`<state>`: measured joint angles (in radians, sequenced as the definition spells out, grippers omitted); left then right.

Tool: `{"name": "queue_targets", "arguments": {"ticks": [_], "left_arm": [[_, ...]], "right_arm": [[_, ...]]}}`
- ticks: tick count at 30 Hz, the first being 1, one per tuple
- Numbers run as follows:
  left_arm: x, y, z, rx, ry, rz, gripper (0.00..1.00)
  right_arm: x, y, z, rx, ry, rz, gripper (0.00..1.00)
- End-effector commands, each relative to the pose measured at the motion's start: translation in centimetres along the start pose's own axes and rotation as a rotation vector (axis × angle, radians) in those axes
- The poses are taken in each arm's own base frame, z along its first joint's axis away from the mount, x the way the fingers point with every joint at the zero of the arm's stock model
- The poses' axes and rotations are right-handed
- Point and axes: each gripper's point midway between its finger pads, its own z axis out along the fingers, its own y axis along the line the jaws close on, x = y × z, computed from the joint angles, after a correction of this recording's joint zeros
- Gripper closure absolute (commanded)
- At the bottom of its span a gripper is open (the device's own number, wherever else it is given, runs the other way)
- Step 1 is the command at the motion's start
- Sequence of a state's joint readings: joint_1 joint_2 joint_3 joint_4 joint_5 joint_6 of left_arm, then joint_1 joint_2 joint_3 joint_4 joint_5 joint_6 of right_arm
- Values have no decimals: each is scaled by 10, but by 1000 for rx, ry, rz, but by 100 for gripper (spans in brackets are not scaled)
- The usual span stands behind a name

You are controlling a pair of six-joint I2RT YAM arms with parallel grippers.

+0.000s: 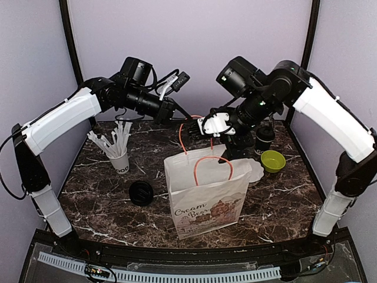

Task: Pack the takeout coffee

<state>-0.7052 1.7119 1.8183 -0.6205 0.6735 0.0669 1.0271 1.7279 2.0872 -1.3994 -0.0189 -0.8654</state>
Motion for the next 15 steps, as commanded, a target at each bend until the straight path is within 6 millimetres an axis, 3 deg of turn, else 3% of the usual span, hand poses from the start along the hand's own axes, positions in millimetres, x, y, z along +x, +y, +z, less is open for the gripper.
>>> {"name": "queue_targets", "arguments": {"ticks": [1,4,10,15], "left_arm": [[-18,-12,-4,50,-29,55,100],[-32,-10,-10,10,-53,95,100],[-57,-13,-29,-52,-104,169,100],[-47,-20,-25,0,-91,143,100]], "right_arm": [[11,-47,-51,230,-24,8,6],[31,-76,-72,346,-13,52,5],[93,-144,-110,591,-16,270,5],[130,-154,-100,597,13,377,6]]}}
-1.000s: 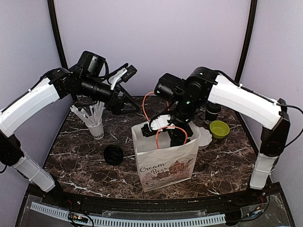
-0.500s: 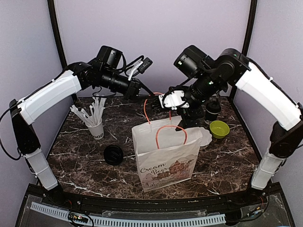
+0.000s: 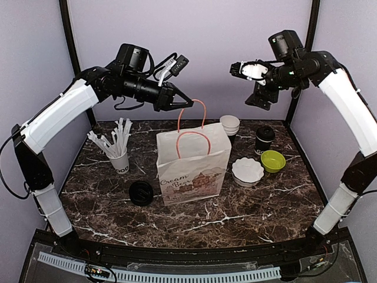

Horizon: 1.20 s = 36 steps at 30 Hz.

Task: Pack the takeout coffee

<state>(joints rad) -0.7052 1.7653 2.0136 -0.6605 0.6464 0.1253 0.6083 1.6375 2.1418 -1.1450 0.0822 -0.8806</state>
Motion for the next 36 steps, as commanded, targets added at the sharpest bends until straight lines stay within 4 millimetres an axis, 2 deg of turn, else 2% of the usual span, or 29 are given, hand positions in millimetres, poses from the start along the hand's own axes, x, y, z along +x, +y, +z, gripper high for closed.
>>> {"name": "queue_targets", "arguments": {"ticks": [1,6,13,21,26,32,36], "left_arm": [[0,-17,-9,44,-10,13,100],[26,-41,-8,104,30,-17,100],[41,-110,1,262,66,2,100],[62,-157,14,384,128,-27,100],[62,-175,15,409,123,-12,100],[49,-197,6,437,85,35,100],[50,-201,7,447,71,33,100]], "right_arm": [[10,-14,9,45,-16,82,6],[23,-1,22,-19,15,106,6],[35,10,33,-48,58,108,5],[38,18,40,-83,66,103,5],[38,24,39,-105,59,103,5],[35,30,31,-130,37,101,5],[40,39,30,-154,44,89,5]]}}
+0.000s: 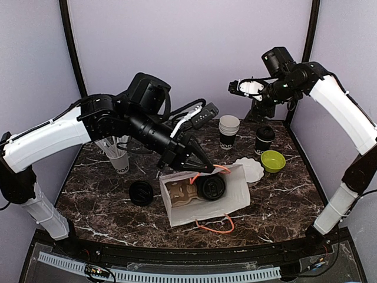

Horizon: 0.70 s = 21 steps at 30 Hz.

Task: Pack the takeout coffee

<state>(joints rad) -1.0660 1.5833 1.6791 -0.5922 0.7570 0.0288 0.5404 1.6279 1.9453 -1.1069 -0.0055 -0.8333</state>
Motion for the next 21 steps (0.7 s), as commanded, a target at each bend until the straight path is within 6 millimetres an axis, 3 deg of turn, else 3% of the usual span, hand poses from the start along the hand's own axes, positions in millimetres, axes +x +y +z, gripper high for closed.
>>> {"name": "queue_targets", "arguments": {"ticks": [1,8,13,16,21], "left_arm": [[-17,-21,-14,20,-74,55,100],[-14,-22,-8,38,-69,16,100],[-19,-11,-10,-43,-80,37,100],[-26,15,-17,-209,-72,82,100],[-34,68,-39,-416,-57,93,100]], "right_arm": [[4,11,-9,-29,-18,-8,5],[12,26,-10,-70,-10,-7,5],[21,19,-5,-35,25,16,2],[36,7,6,-18,69,79,1],[81,-27,33,-7,161,269,1]]}}
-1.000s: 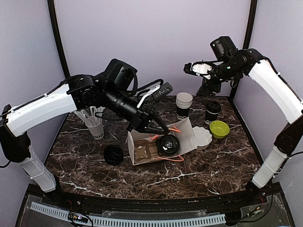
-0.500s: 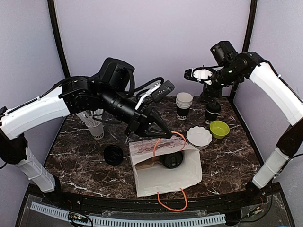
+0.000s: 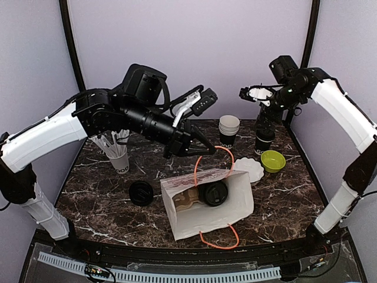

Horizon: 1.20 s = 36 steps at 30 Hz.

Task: Pack the takeout coffee

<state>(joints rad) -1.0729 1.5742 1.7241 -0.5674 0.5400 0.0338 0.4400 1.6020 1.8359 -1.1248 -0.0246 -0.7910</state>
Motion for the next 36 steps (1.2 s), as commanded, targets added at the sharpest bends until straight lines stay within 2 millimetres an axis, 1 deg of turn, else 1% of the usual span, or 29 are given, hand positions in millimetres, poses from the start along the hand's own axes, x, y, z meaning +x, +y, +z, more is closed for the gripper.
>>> {"name": "queue_targets", "arguments": {"ticks": [1,2,3,4,5,6,7,10,11,12,13,14,15,16,17,18,19,20,21,22,23,24,26,28,30,33,36], "left_arm": [[-10,55,-19,-223,-2,37,100],[-12,70,-23,-255,-9,27,100],[-13,77,-27,-272,-13,21,100],[-14,91,-32,-300,-21,14,100],[-15,97,-34,-314,-23,13,100],[-15,108,-38,-340,-26,14,100],[-15,113,-38,-352,-24,15,100],[-10,144,-41,-433,0,0,97],[-5,155,-39,-456,15,-12,96],[-6,164,-43,-506,20,-12,96],[-4,176,-44,-559,34,-16,96],[-3,181,-45,-580,41,-12,95],[-2,191,-48,-627,53,-3,95],[-2,195,-49,-647,58,2,95],[-1,205,-52,-697,69,14,94],[-2,209,-53,-713,71,19,94],[-1,219,-58,-768,83,28,94],[-1,222,-60,-786,85,32,94],[-2,228,-63,-813,86,35,91],[-3,231,-64,-822,85,33,87],[-3,236,-68,-835,81,28,75],[-3,239,-70,-841,78,22,69],[-7,240,-73,-844,62,18,50],[-12,239,-77,-851,46,16,41],[-17,236,-83,-860,30,20,35],[-24,233,-94,-890,9,24,31],[-33,225,-111,-924,-21,28,28]], "right_arm": [[31,-40,30,22,74,182,1],[38,-45,36,17,89,210,1],[46,-52,43,16,102,242,2],[54,-58,50,13,114,270,2],[63,-63,57,12,126,296,1],[71,-67,66,8,140,318,1],[79,-70,74,4,155,337,1],[100,-82,96,-7,186,411,2],[106,-86,103,-16,191,442,2],[111,-90,108,-22,193,470,2],[116,-94,114,-30,191,495,1],[120,-96,121,-45,191,516,1],[123,-99,124,-52,184,537,2],[126,-102,127,-56,179,551,2],[128,-103,130,-60,174,561,1],[130,-104,133,-66,172,568,2],[131,-103,136,-72,171,572,1],[131,-102,139,-80,168,574,2],[131,-100,141,-88,166,577,1],[130,-99,143,-98,160,581,1],[130,-98,145,-106,157,584,2],[130,-96,147,-113,155,586,2],[130,-95,151,-123,156,589,2],[130,-95,154,-126,153,591,2],[131,-96,156,-121,151,593,2],[133,-94,161,-130,155,599,3],[135,-93,167,-138,164,605,5]]}}
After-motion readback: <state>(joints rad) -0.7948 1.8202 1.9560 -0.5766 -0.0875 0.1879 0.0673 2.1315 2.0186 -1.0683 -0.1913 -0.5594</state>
